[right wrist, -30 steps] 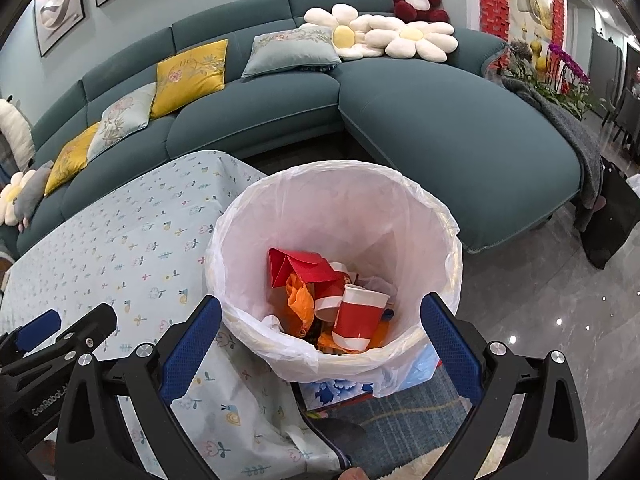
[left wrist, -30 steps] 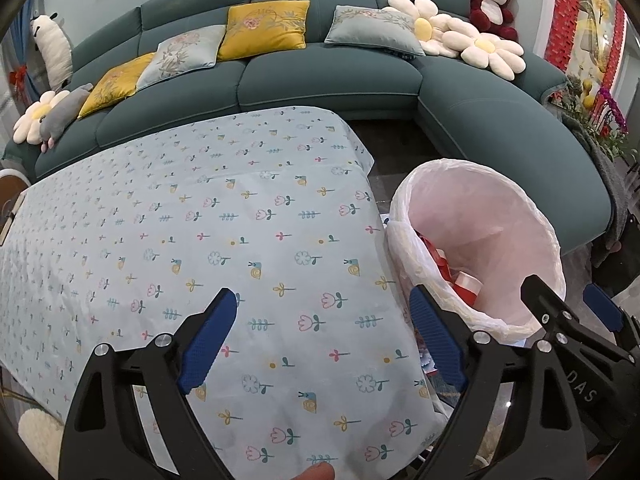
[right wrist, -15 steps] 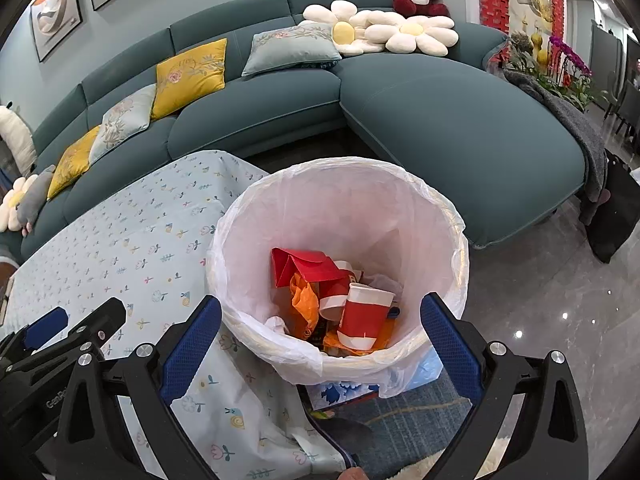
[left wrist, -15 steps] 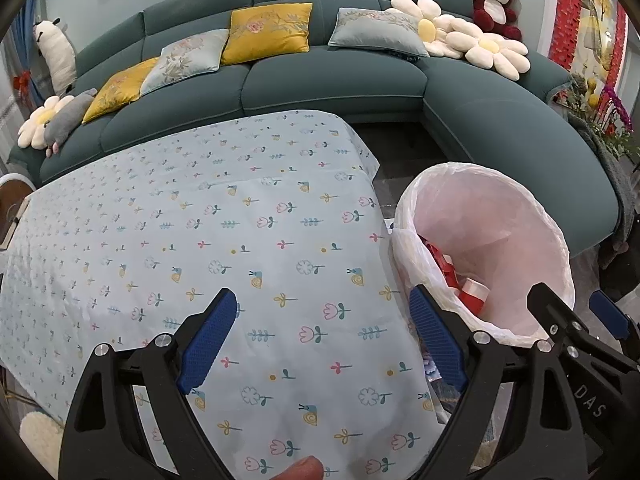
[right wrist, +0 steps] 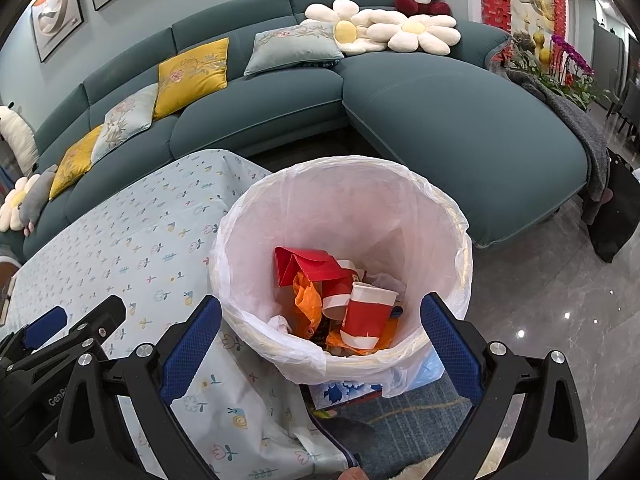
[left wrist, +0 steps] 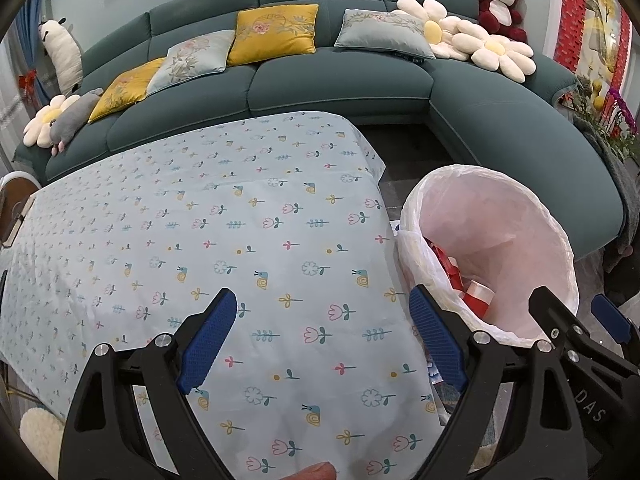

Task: Collect trash

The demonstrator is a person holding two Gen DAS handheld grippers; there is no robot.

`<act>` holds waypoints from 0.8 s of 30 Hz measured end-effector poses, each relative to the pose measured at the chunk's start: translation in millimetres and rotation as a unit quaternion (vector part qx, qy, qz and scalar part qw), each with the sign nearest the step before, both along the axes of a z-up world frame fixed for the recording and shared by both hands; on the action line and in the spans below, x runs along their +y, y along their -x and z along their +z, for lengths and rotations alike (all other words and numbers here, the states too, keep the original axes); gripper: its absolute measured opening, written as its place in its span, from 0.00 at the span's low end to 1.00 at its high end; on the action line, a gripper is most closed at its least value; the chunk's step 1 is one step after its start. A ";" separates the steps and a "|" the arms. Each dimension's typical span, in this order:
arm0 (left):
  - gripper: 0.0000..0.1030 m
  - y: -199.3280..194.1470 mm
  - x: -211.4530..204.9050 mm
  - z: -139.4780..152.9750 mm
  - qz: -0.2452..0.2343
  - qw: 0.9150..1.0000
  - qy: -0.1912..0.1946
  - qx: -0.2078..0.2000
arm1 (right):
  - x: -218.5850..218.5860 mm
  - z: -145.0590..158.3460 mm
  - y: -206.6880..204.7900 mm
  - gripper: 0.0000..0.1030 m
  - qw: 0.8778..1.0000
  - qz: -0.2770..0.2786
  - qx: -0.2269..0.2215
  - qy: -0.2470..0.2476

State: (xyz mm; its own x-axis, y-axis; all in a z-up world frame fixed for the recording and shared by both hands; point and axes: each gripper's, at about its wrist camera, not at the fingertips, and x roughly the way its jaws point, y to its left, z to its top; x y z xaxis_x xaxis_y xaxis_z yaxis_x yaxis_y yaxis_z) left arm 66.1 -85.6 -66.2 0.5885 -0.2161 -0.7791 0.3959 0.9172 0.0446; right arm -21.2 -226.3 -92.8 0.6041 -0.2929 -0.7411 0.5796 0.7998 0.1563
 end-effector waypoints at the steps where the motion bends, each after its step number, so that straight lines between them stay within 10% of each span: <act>1: 0.81 0.1 0.1 0.2 0.000 1.000 0.000 0.000 | 0.3 -0.2 0.0 0.93 1.000 0.000 0.000 0.000; 24: 0.81 0.1 1.0 -2.1 0.010 1.000 0.000 0.001 | -0.3 -2.8 -4.2 0.93 1.000 0.004 0.001 -0.004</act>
State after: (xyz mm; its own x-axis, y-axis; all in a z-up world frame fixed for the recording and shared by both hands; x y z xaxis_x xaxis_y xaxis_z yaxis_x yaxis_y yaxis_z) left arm 66.0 -84.6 -68.3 0.5907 -0.2040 -0.7807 0.3778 0.9248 0.0442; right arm -17.0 -226.6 -95.6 0.6050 -0.2823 -0.7445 0.5730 0.8036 0.1609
